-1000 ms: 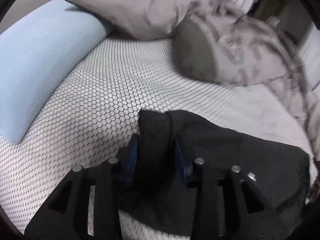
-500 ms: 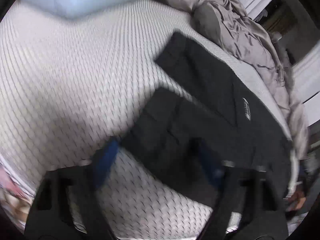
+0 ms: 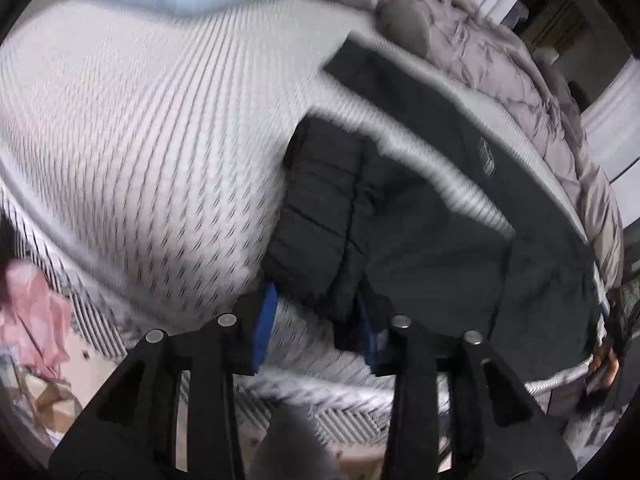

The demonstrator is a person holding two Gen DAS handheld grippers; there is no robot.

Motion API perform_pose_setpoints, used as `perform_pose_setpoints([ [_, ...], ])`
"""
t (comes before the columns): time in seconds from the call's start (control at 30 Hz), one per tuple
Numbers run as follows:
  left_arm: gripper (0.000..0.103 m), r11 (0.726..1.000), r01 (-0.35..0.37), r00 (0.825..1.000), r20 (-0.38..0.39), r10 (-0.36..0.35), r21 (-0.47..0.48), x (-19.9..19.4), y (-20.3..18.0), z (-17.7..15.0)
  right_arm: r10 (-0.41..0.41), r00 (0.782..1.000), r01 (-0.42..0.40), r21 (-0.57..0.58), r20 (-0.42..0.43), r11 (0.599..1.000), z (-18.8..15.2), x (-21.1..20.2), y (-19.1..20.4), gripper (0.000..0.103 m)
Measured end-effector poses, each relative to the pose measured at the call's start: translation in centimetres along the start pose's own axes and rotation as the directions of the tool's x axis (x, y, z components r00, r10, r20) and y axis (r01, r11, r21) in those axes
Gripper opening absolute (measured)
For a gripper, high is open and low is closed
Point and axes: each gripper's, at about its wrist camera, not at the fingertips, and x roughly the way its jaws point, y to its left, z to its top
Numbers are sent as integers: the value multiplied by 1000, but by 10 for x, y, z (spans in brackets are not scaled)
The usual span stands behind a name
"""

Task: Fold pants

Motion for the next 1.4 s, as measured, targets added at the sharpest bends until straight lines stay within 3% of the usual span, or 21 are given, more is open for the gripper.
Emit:
perform_pose_setpoints([
  [0.07,40,1000,21,999,37,-21,0,-14,3,-9,-10,1000,10,-17,-8,1000,-3,-1,0,97],
  [0.1,44,1000,-8,998,58,7,12,-25,0,-10,-11,1000,11,-23,-8,1000,-4,-2,-1,97],
  [0.17,70,1000,-16,992,129,13,23,-42,-5,-5,-12,1000,12,-27,-4,1000,-5,-5,-2,97],
  [0.23,80,999,-2,983,184,-4,34,-52,-12,12,-2,1000,2,-20,3,1000,-5,-8,-4,97],
  [0.33,81,997,48,989,137,-55,55,-30,-27,54,13,1000,-13,-3,14,1000,-4,-10,-5,97],
  [0.4,81,997,9,1000,8,-10,77,4,-34,78,20,1000,-21,3,20,1000,-4,-10,-4,97],
  [0.43,79,997,-32,996,-80,38,74,19,-26,85,23,999,-23,3,22,1000,-4,-10,-4,97],
  [0.47,69,996,-64,984,-165,73,60,32,-23,90,24,999,-24,1,23,1000,-4,-11,-2,97],
  [0.5,62,997,-55,983,-175,63,51,39,-25,94,24,999,-24,-2,23,1000,-4,-11,-2,97],
  [0.57,32,998,18,996,-91,-12,67,31,-37,97,20,999,-20,-9,25,1000,-4,-12,-1,97],
  [0.63,29,992,54,997,45,-60,117,10,-52,98,16,999,-15,-15,29,1000,-4,-12,-2,97],
  [0.73,28,968,65,969,217,-119,241,-22,-74,95,10,999,-10,-2,33,1000,-1,-11,-6,97],
  [0.77,32,963,49,964,238,-115,265,-27,-76,94,10,999,-10,3,31,1000,-1,-10,-7,97],
  [0.8,37,960,-9,970,235,-59,279,-22,-76,94,10,1000,-10,6,29,1000,-1,-9,-8,97],
  [0.83,49,958,-81,979,204,25,274,-11,-72,94,6,1000,-7,6,29,1000,0,-9,-9,97],
  [0.9,59,948,-228,974,72,217,223,25,-48,96,0,1000,0,-1,30,1000,-1,-10,-9,97],
  [0.93,62,965,-188,982,23,187,182,34,-38,95,-3,999,3,-3,33,1000,-1,-11,-9,97],
  [1.03,66,985,-132,986,119,119,113,11,-31,89,-12,999,12,-1,37,1000,-2,-15,-13,97],
  [1.17,66,977,-186,966,198,164,100,-21,-49,80,-31,997,27,49,74,998,-6,-30,-33,97],
  [1.3,68,976,-172,946,299,125,135,-70,-79,58,-61,991,43,151,119,988,-11,-53,-65,97],
  [1.4,76,985,-94,940,338,39,147,-83,-115,45,-109,983,83,177,147,981,-17,-77,-85,97],
])
